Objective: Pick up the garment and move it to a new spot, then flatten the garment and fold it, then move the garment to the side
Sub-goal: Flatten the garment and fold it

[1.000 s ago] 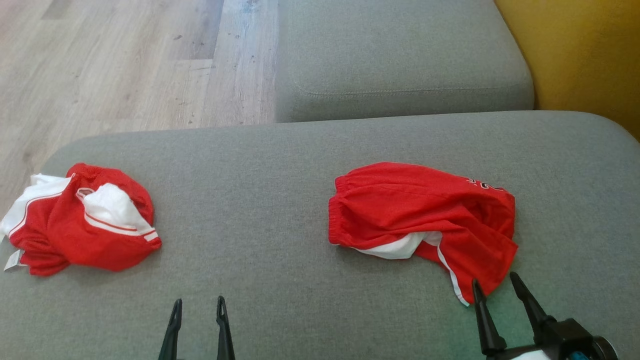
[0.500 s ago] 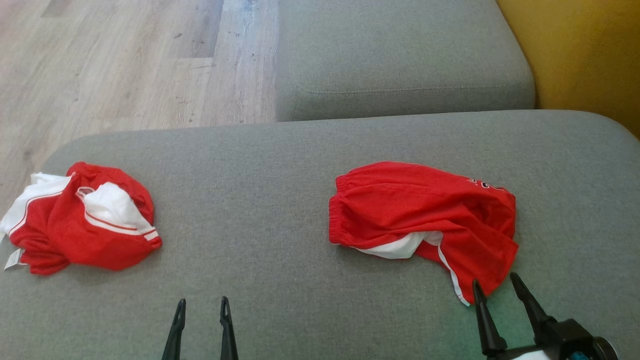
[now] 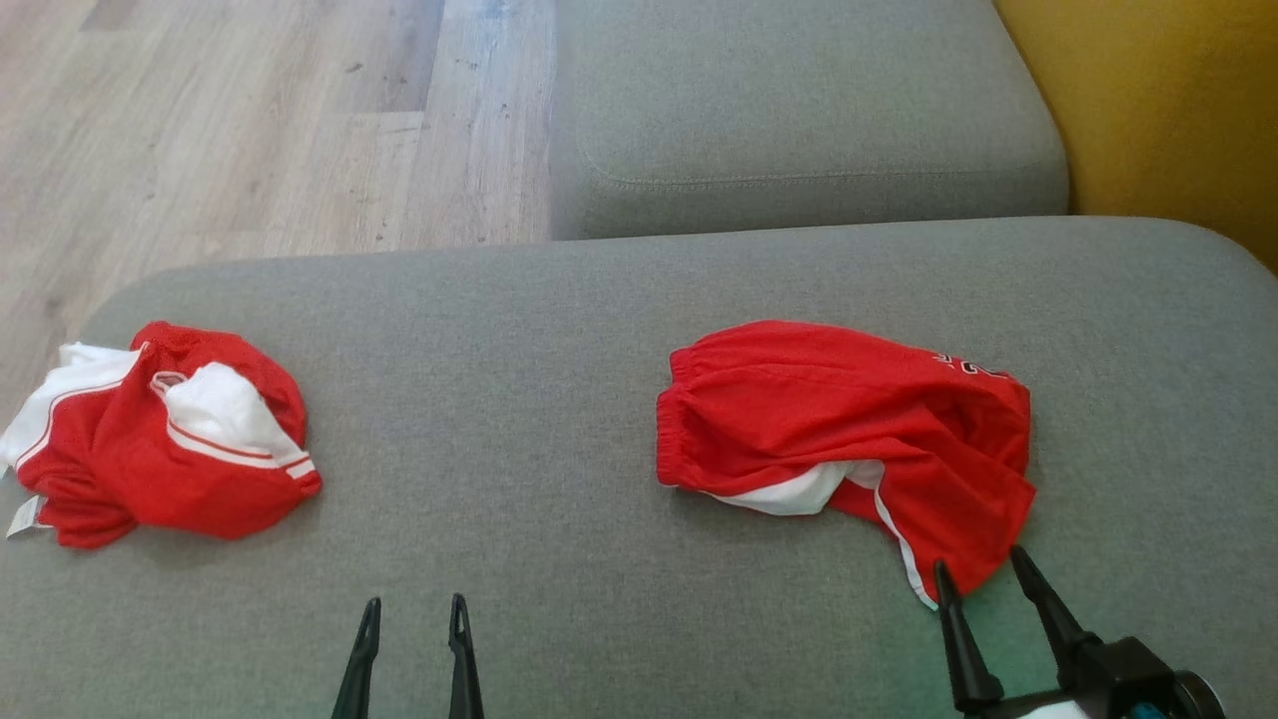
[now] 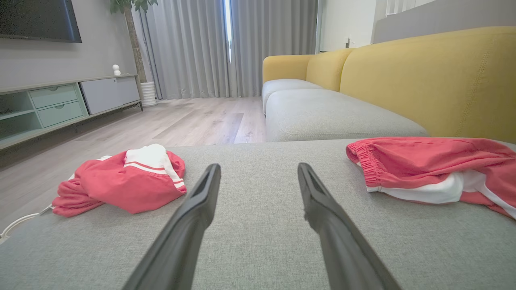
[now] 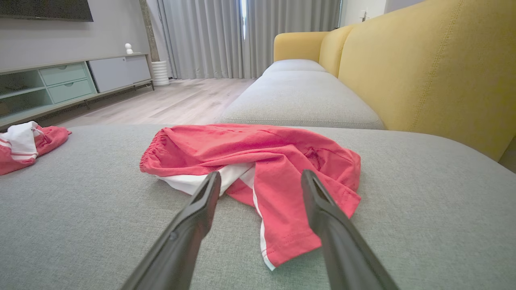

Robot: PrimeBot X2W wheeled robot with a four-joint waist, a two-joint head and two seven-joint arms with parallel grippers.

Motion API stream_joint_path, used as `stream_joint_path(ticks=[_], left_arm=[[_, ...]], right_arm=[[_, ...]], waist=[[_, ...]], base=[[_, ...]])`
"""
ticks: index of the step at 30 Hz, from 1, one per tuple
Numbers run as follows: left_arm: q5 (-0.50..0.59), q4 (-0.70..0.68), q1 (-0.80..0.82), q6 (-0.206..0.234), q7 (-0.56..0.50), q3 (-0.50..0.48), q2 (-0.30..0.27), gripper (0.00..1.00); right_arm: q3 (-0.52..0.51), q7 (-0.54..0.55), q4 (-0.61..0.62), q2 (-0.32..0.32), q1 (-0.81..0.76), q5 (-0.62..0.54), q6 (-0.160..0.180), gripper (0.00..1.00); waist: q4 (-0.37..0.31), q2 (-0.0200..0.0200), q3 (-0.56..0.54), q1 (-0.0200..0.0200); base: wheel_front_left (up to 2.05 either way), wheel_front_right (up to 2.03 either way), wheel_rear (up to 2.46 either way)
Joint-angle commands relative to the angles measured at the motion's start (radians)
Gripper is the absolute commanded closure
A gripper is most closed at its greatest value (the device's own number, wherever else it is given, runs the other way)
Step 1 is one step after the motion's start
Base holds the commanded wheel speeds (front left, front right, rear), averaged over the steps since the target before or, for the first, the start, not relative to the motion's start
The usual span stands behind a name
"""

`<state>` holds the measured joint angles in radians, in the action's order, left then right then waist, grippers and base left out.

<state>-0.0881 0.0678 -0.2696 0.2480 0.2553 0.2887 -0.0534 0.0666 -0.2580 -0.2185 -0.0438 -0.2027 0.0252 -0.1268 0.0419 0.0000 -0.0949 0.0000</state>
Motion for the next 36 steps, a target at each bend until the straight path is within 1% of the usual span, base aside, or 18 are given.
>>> stream_joint_path(ticks=[1,3,8,15,16,19,21,24,27,36], left_arm=[[-0.002,-0.027,0.050,0.008,0.006,-0.023,0.003,0.00],[0.001,-0.019,0.058,-0.007,0.006,-0.016,0.003,0.00],[0.056,0.046,0.143,-0.076,0.006,0.027,0.000,0.00],[0.117,0.230,0.357,-0.193,0.006,0.128,-0.017,0.00],[0.117,0.230,0.357,-0.193,0.006,0.128,-0.017,0.00],[0.144,0.336,0.453,-0.226,0.006,0.170,-0.025,0.00],[0.158,0.407,0.512,-0.236,0.006,0.191,-0.029,0.00],[0.176,0.518,0.593,-0.237,0.006,0.217,-0.034,0.00],[0.179,0.595,0.658,-0.233,0.006,0.233,-0.039,0.00],[0.175,0.656,0.751,-0.203,0.006,0.283,-0.085,0.00]], right_arm=[[0.031,-0.004,0.035,-0.006,0.034,0.004,-0.004,0.00],[0.037,-0.004,0.039,-0.006,0.038,0.003,-0.004,0.00],[0.063,-0.004,0.050,-0.006,0.057,-0.002,-0.004,0.00],[0.087,-0.004,0.059,-0.006,0.084,-0.022,-0.004,0.00],[0.087,-0.004,0.059,-0.006,0.084,-0.022,-0.004,0.00],[0.095,-0.004,0.063,-0.007,0.108,-0.031,-0.004,0.00],[0.100,-0.004,0.065,-0.010,0.126,-0.034,-0.004,0.00],[0.104,-0.004,0.071,-0.017,0.150,-0.034,-0.004,0.00],[0.105,-0.004,0.075,-0.023,0.166,-0.032,-0.004,0.00],[0.109,-0.004,0.077,-0.024,0.203,-0.021,-0.004,0.00]], waist=[[-0.002,0.0000,0.004,0.0000],[-0.008,0.0000,0.015,0.0000],[-0.034,0.0000,0.062,0.0000],[-0.085,0.0000,0.145,0.0000],[-0.085,0.0000,0.145,0.0000],[-0.113,0.0000,0.186,0.0000],[-0.133,0.0000,0.211,0.0000],[-0.162,0.0000,0.247,0.0000],[-0.189,0.0000,0.274,0.0000],[-0.265,0.0000,0.327,0.0000]], base=[[0.00,0.00,0.00],[0.00,0.00,0.00],[0.00,0.00,0.00],[0.00,0.00,0.00],[0.00,0.00,0.00],[0.00,0.00,0.00],[0.00,0.00,0.00],[0.00,0.00,0.00],[0.00,0.00,0.00],[0.00,0.00,0.00]])
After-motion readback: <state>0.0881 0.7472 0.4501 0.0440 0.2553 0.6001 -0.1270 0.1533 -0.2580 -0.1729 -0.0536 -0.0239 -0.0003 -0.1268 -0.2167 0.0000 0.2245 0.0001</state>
